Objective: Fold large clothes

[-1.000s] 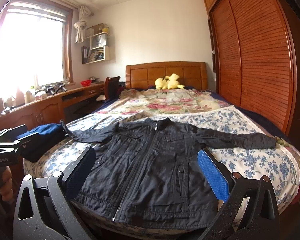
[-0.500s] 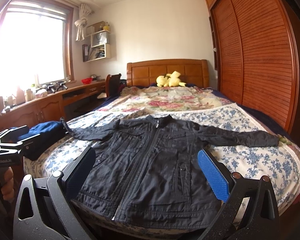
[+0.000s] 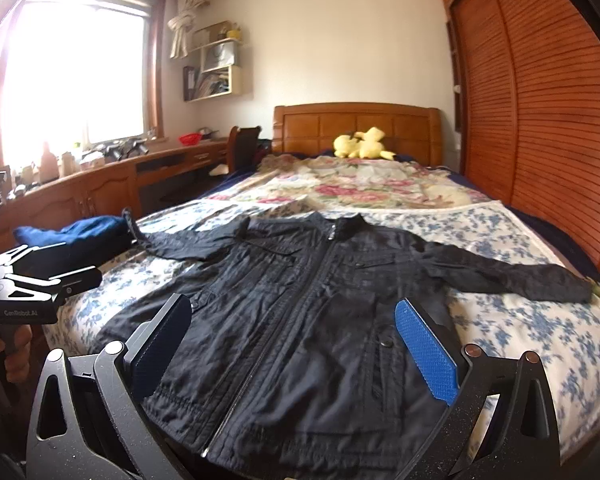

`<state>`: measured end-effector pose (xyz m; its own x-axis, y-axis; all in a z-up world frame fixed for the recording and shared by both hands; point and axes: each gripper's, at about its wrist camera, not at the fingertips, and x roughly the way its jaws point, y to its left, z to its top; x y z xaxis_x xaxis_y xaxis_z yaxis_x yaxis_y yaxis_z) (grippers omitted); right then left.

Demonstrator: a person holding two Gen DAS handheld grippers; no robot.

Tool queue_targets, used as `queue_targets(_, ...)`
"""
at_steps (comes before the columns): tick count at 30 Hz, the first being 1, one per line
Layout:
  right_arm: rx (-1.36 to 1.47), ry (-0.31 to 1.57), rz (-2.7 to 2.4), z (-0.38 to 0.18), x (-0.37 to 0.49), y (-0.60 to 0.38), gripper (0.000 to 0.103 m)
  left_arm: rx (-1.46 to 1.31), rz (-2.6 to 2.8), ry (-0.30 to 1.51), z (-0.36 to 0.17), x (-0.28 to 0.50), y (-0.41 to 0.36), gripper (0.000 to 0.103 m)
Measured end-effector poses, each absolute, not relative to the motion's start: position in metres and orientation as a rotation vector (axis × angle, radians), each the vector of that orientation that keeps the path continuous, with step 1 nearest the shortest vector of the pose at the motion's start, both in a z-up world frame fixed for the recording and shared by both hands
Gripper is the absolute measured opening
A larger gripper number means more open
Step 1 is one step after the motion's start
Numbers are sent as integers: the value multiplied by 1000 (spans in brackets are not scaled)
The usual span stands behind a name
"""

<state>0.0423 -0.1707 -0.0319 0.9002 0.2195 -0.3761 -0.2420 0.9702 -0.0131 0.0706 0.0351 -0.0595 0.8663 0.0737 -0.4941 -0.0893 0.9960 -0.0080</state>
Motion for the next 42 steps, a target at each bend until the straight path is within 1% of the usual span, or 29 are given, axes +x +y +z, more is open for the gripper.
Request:
queue_targets(15, -110, 447, 373, -66, 156, -116, 103, -55, 185, 590, -95, 111, 98, 103)
queue_targets(26, -187, 542, 506, -112, 238, -46, 102, -85, 245, 659, -122, 137, 143, 103)
queue_targets(33, -211, 645, 573, -157, 259, -32, 102, -128, 258, 709, -137, 152, 175, 103)
queue_targets(38, -191, 649, 588, -160, 259, -35, 102, -148, 261, 744, -144, 180, 207, 103)
queue_targets(39, -187, 657, 586, -161, 260, -36, 102, -148, 262, 744, -144, 186, 213, 100)
queue_targets(42, -171, 672, 586, -164, 264, -38, 102, -168, 254, 734, -141, 204, 236, 98)
